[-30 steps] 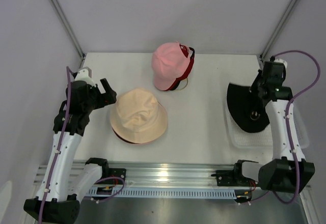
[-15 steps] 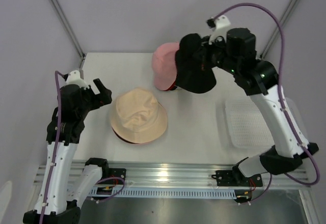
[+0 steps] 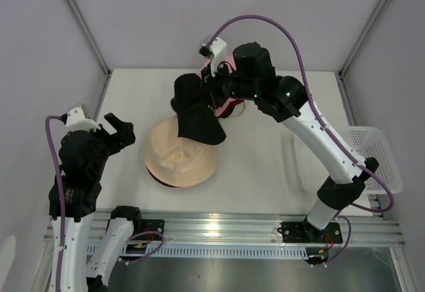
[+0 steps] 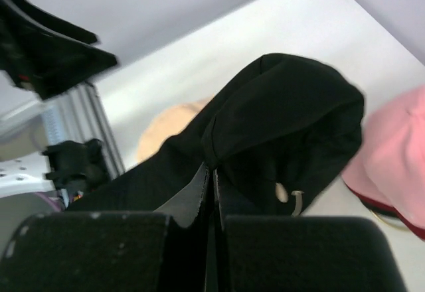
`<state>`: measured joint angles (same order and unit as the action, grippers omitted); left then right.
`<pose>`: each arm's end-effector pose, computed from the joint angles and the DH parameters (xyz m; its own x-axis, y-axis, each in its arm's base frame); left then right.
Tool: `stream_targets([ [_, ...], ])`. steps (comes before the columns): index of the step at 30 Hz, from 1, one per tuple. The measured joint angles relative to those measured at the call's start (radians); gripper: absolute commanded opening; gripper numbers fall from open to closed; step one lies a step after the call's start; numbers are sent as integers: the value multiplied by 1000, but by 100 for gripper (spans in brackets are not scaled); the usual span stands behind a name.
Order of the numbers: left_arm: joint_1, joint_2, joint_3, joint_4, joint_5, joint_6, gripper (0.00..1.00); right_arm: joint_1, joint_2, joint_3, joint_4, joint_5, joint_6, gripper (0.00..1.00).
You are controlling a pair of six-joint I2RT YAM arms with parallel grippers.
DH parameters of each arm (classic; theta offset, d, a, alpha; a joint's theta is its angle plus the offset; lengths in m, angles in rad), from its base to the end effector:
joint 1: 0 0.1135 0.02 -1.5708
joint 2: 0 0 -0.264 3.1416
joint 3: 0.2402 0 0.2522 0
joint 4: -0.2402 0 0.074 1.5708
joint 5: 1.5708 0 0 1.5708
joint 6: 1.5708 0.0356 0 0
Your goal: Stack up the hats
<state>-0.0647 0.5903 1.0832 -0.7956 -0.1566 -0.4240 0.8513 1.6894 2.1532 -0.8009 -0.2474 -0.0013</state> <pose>0.0925 -0.0004 0.3967 -0.2363 -0.3919 -0.8891 -0.1996 0.9151 -0.3503 0.2214 0.2659 0.5030 -0.2168 -0.2494 -0.9438 -0.8818 0.4648 0.0798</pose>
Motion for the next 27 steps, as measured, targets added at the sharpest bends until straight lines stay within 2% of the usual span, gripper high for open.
stream_targets([
  [15,12,-24,-29,-36,-62,-69,99,86,68,169,93,-172,22,0],
  [18,34,-34,-29,-46,-76,-76,100,95,81,129,100,-185,29,0],
  [27,134,-34,-29,-60,-11,-92,99,122,85,-154,125,-259,75,0],
])
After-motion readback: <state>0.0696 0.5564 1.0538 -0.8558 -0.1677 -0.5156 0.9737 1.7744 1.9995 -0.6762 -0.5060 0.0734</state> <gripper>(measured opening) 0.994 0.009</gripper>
